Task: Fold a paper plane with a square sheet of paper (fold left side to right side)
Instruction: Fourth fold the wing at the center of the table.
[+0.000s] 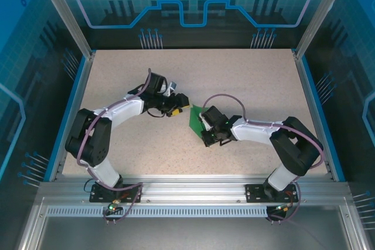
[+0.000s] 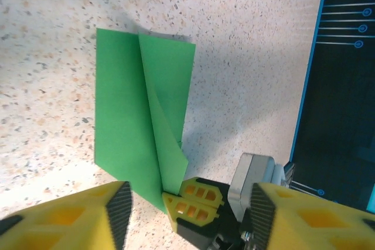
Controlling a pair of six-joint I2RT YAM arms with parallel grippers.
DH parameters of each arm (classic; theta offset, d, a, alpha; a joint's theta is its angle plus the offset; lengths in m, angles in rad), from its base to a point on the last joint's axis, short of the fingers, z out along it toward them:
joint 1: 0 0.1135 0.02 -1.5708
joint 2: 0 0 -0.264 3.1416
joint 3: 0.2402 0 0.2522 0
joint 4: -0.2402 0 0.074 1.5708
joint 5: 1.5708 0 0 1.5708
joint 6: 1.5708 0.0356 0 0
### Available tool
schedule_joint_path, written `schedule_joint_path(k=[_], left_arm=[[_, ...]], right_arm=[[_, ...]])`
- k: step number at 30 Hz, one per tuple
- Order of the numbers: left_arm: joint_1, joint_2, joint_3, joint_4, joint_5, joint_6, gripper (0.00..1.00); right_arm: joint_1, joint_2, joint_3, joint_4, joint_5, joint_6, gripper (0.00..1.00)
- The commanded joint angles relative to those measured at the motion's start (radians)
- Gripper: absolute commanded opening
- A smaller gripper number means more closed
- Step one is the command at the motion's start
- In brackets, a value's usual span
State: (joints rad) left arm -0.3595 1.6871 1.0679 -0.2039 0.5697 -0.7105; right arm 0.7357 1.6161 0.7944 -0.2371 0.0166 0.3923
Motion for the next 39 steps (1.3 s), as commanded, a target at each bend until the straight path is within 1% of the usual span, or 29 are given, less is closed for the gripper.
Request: schedule_joint_path(k=[1,2,5,11,16,28,39], left_arm=[[-0.005,0.013,-0.046,-0.002,0.05,-0.006,0.48],[-0.009,0.028,-0.052,0.015,0.065,-0.013,0.44],[-0.038,0.084,-0.046,0.041,0.094,-0.021,0.4],[-0.097,0.182,0.024,0.043,0.11,-0.024,0.4],[-0.129,0.258,0.086,0.026,0.117,-0.017,0.41],[-0.137,0.341,0.14,-0.018,0.083,-0.024,0.43],[-0.137,0.378,0.158,-0.083,0.037,-0.031,0.44]], right_arm=[[-0.03,-0.026,-0.04,0.063,-0.09,0.02,0.06],[-0.036,-0.03,-0.048,0.073,-0.1,0.023,0.06],[-0.049,-0.035,-0.062,0.093,-0.124,0.027,0.06],[-0.077,-0.024,-0.085,0.123,-0.173,0.035,0.06],[-0.085,-0.013,-0.09,0.127,-0.186,0.034,0.06],[-0.094,-0.002,-0.092,0.122,-0.198,0.03,0.07],[-0.098,0.004,-0.083,0.117,-0.213,0.023,0.11]])
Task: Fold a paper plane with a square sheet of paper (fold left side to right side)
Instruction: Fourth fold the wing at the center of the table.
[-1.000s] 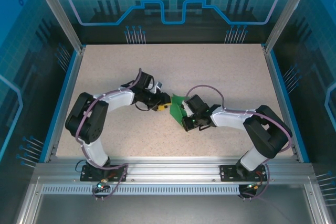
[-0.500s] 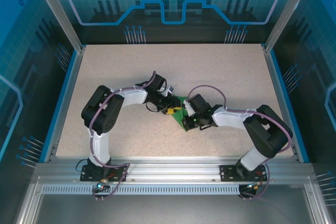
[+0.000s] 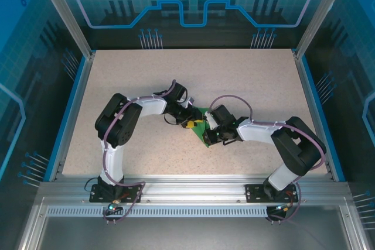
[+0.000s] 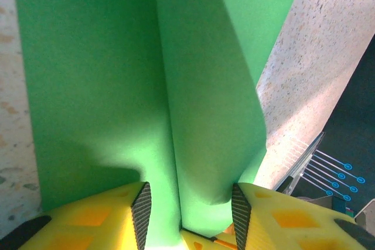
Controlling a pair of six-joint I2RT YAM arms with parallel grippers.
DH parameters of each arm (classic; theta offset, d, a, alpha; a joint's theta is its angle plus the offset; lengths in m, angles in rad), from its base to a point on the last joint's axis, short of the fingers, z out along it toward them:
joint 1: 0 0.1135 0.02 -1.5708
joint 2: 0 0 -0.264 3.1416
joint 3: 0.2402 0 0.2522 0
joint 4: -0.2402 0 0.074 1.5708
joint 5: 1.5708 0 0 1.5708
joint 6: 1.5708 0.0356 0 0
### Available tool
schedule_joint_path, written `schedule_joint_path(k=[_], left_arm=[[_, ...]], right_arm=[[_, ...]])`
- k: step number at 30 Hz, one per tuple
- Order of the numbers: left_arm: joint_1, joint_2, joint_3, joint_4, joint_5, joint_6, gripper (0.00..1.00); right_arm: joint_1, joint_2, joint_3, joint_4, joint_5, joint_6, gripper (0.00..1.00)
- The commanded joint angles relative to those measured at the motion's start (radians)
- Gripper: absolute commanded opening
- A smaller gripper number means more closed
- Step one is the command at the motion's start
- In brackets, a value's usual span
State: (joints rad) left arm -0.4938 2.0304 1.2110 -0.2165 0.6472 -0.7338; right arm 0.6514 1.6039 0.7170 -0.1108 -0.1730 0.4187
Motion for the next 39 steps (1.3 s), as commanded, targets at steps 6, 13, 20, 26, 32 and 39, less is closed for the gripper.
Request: schedule_joint_path(k=[6,13,20,26,32,39], left_arm=[[-0.003,0.043,0.023,-0.099,-0.054,-0.001,0.44],[-0.003,0.047,0.03,-0.114,-0.066,0.002,0.43],[-0.002,0.044,0.029,-0.113,-0.069,0.003,0.43],[-0.002,0.045,0.03,-0.113,-0.068,0.002,0.43],[-0.003,0.045,0.031,-0.115,-0.07,0.002,0.43],[-0.002,0.044,0.03,-0.118,-0.07,0.003,0.43]], right_arm=[[-0.021,-0.014,0.0,-0.002,-0.052,0.0,0.18],[-0.078,-0.119,0.005,-0.003,-0.167,0.005,0.36],[-0.25,-0.135,-0.059,0.148,-0.372,0.102,0.42],[-0.283,-0.021,-0.035,0.24,-0.44,0.182,0.39],[-0.257,0.072,0.003,0.259,-0.456,0.195,0.39],[-0.237,0.124,0.018,0.278,-0.456,0.207,0.33]])
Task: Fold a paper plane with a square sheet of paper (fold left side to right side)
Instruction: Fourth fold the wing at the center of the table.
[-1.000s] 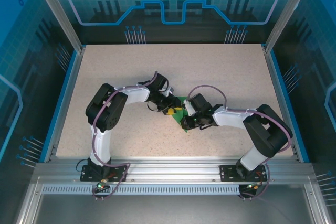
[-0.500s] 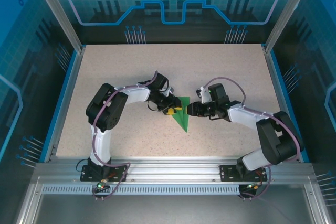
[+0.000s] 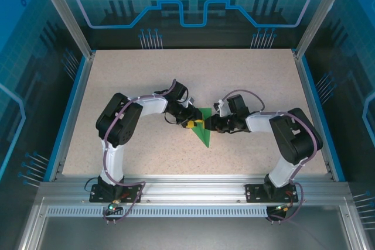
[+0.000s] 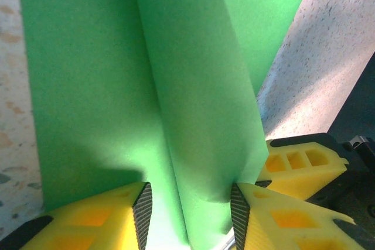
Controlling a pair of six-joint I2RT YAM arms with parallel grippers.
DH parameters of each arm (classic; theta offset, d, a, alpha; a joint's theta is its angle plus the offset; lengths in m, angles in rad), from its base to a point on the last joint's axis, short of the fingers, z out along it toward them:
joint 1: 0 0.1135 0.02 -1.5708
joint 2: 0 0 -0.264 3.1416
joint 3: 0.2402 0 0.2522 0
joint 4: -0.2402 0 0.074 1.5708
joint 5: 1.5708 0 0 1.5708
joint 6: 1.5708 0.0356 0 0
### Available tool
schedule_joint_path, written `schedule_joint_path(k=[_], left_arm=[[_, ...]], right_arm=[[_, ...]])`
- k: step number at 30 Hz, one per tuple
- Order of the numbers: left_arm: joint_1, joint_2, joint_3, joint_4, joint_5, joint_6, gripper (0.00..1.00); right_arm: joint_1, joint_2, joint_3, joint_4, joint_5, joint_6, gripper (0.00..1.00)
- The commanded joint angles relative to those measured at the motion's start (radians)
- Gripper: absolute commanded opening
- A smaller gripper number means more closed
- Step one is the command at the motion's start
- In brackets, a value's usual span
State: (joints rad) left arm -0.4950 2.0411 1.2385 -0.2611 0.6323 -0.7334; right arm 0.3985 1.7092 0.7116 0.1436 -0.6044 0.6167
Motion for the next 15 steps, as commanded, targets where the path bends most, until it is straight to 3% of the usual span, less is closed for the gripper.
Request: schedule_joint_path(k=[1,8,15], left_arm=[[-0.001,0.033,0.003,-0.073,-0.055,0.003,0.43],[-0.001,0.034,0.005,-0.074,-0.055,0.005,0.43],[-0.001,0.033,0.006,-0.075,-0.055,0.006,0.43]], right_arm=[[0.016,0.024,0.025,0.025,-0.025,0.01,0.3],[0.014,0.016,0.031,-0.024,0.01,-0.017,0.09],[-0.011,-0.008,0.026,-0.099,0.063,-0.053,0.07]])
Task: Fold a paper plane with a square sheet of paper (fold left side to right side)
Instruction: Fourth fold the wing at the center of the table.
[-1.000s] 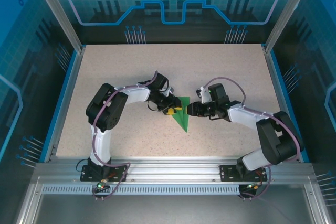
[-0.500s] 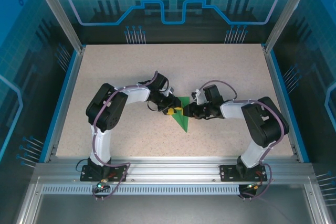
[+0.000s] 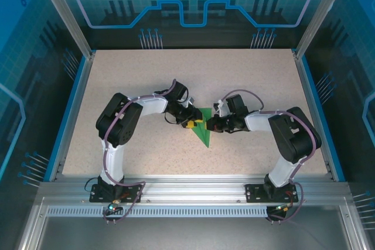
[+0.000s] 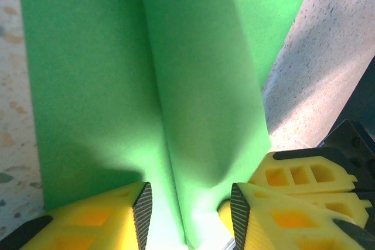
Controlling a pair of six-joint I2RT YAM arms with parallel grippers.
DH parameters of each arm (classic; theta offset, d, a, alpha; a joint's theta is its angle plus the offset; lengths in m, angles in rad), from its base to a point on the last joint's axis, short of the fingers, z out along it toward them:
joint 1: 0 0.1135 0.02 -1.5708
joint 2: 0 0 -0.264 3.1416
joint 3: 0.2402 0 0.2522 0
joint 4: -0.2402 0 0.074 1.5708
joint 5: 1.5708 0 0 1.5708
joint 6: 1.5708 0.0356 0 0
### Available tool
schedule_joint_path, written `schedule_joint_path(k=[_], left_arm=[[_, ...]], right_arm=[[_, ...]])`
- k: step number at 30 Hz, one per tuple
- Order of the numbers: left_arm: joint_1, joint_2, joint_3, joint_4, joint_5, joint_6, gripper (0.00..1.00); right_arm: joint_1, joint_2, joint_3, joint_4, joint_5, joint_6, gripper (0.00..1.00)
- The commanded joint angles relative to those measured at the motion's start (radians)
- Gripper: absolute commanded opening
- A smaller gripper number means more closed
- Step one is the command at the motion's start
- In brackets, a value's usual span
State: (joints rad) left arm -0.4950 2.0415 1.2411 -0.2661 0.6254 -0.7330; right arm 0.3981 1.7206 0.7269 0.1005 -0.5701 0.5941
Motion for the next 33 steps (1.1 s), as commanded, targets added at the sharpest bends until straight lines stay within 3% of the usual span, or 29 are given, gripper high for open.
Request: schedule_joint_path(k=[1,33], left_arm=[[-0.002,0.032,0.003,-0.068,-0.047,0.003,0.43],[-0.001,0.039,0.005,-0.069,-0.041,0.007,0.43]], right_arm=[[-0.014,-0.021,0.012,-0.066,0.035,-0.035,0.07],[-0.035,0.022,0.05,-0.139,0.09,-0.077,0.08]])
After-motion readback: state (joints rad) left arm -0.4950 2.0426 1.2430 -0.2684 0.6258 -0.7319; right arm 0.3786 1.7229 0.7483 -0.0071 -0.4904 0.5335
